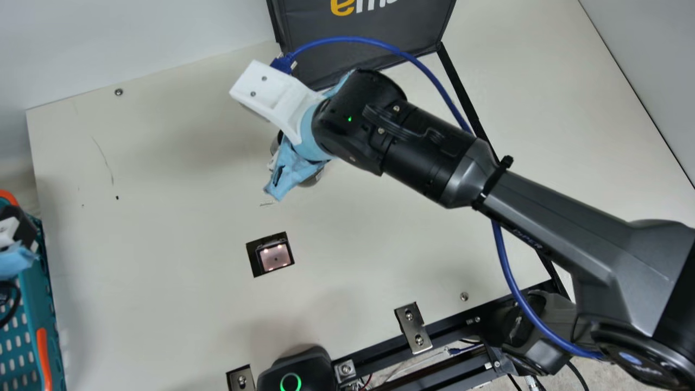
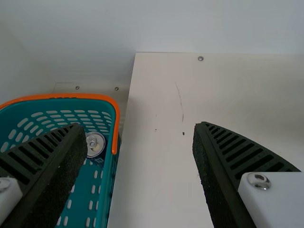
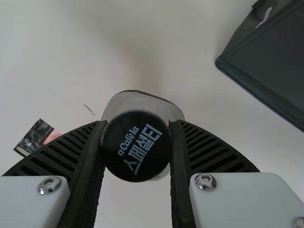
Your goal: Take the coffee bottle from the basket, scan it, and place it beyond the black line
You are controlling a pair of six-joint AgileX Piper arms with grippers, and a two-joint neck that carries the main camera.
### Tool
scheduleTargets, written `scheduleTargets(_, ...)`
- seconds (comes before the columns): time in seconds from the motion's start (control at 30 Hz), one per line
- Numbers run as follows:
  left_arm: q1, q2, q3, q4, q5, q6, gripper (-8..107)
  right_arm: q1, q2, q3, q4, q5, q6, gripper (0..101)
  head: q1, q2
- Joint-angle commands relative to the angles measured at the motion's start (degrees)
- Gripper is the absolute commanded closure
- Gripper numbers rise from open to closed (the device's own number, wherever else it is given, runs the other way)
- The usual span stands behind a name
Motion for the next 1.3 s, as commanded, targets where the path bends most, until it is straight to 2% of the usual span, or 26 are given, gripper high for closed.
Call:
scheduleTargets(0.0, 0.0, 0.0, 0.0, 0.0, 0.0, 0.0, 9, -0.53, -0.09, -0.55, 0.22, 0.13, -0.01, 101, -1.48, -0.13)
scheduleTargets(0.43, 0.0, 0.0, 0.0, 0.0, 0.0, 0.0, 9, -5.72, -0.97, -3.43, 0.96, 1.4, -0.75, 101, -1.48, -0.13)
scheduleTargets(1.27, 0.0, 0.0, 0.0, 0.0, 0.0, 0.0, 9, -23.62, -3.77, -2.22, 3.85, 2.59, -3.43, 101, -1.48, -0.13)
